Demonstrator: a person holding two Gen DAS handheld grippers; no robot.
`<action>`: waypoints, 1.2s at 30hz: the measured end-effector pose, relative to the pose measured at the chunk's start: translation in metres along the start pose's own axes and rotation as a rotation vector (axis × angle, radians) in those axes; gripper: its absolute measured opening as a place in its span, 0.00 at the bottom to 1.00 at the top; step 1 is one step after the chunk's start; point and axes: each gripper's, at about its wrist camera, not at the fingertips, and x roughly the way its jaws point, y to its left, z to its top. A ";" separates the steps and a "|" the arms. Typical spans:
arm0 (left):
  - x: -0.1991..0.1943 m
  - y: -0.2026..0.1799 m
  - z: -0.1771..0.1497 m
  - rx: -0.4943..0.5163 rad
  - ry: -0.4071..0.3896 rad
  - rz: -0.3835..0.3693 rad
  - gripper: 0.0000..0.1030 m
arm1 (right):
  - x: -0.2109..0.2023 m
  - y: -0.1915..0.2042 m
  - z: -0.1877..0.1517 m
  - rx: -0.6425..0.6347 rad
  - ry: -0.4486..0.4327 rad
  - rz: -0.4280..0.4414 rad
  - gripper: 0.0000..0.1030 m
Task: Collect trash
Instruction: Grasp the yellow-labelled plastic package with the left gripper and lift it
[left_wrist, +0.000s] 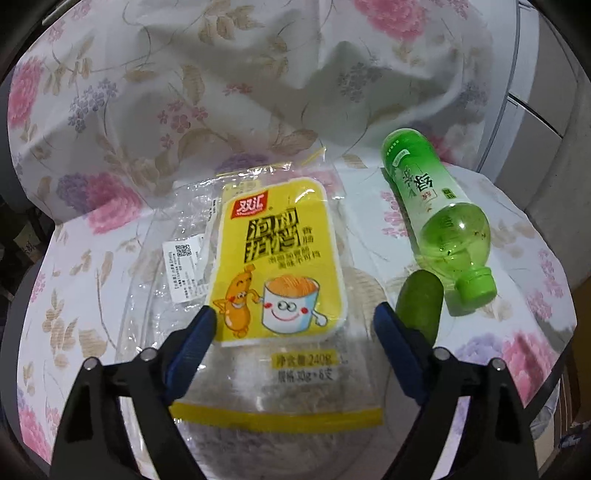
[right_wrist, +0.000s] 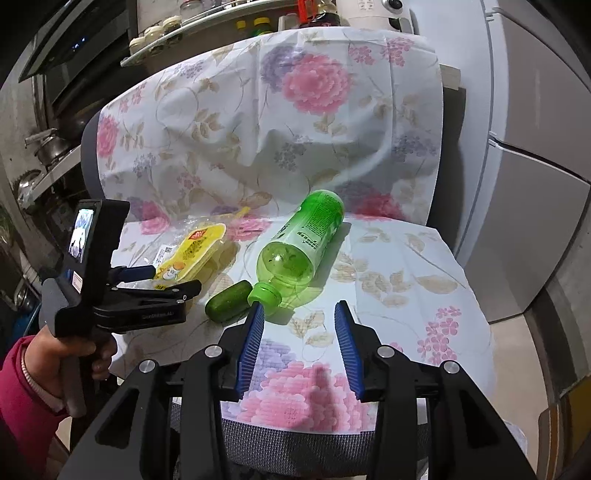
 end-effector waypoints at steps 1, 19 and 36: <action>0.001 0.002 0.001 -0.009 0.003 -0.011 0.74 | 0.000 -0.001 0.000 0.002 -0.001 0.005 0.41; -0.062 0.040 0.016 -0.115 -0.164 -0.206 0.02 | 0.007 0.006 0.007 -0.011 0.005 0.019 0.46; -0.087 0.113 0.004 -0.322 -0.252 -0.305 0.04 | 0.056 0.029 0.027 -0.030 0.079 0.029 0.52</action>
